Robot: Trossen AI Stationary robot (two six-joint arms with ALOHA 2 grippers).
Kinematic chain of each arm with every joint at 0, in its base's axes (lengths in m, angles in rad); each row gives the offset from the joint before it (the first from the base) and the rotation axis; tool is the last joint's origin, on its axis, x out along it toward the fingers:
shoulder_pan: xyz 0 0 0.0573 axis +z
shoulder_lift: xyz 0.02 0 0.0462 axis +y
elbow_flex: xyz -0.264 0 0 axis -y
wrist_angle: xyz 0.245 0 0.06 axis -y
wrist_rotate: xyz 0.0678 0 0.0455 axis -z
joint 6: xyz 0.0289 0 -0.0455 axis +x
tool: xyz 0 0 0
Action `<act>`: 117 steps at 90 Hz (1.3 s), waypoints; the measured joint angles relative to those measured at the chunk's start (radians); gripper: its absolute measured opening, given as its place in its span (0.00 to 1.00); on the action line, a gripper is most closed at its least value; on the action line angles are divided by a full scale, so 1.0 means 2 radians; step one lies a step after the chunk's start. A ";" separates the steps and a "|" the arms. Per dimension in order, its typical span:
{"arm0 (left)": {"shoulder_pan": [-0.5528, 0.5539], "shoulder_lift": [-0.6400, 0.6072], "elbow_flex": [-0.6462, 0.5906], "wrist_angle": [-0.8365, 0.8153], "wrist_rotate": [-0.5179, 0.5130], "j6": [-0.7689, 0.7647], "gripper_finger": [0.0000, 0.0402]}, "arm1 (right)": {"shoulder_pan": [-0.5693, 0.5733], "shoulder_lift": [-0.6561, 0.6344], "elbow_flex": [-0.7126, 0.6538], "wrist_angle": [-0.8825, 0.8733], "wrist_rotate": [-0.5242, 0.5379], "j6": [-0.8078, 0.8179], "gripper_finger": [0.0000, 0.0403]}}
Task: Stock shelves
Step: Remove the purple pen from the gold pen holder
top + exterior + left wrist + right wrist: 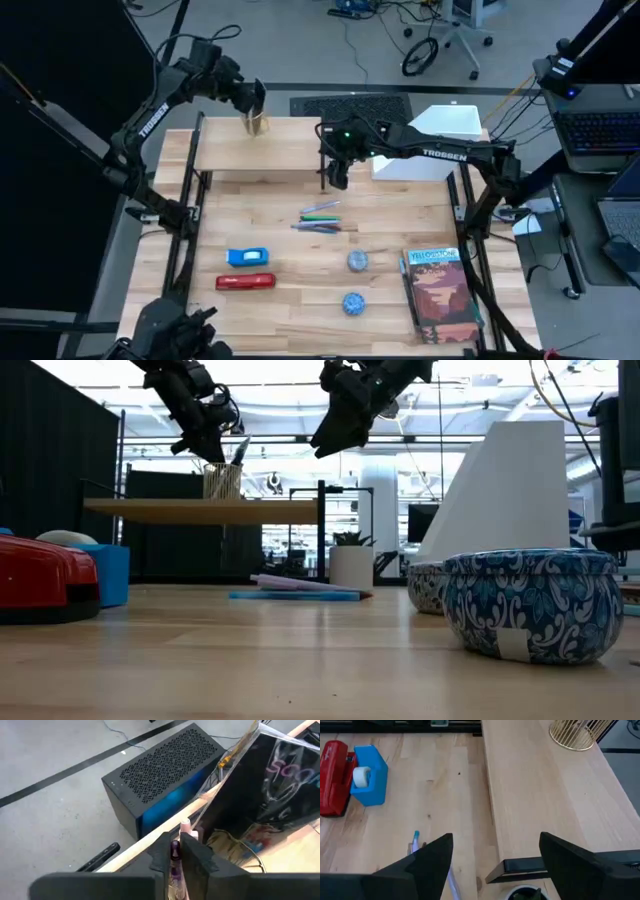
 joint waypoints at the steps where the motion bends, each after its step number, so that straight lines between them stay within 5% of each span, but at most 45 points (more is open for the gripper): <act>1: 0.000 0.000 0.000 -0.001 0.000 0.000 0.02 | 0.000 0.000 0.000 0.000 0.000 0.000 0.69; 44: -0.012 -0.019 -0.001 -0.020 0.020 -0.003 0.03 | 0.005 0.000 0.000 0.000 -0.001 0.028 0.69; 104: -0.013 -0.140 -0.001 0.041 0.022 -0.004 0.03 | 0.008 0.000 0.000 0.052 0.001 0.026 0.69; 117: -0.013 -0.170 -0.001 0.060 0.061 -0.003 0.03 | 0.008 0.000 0.000 0.090 0.002 0.049 0.69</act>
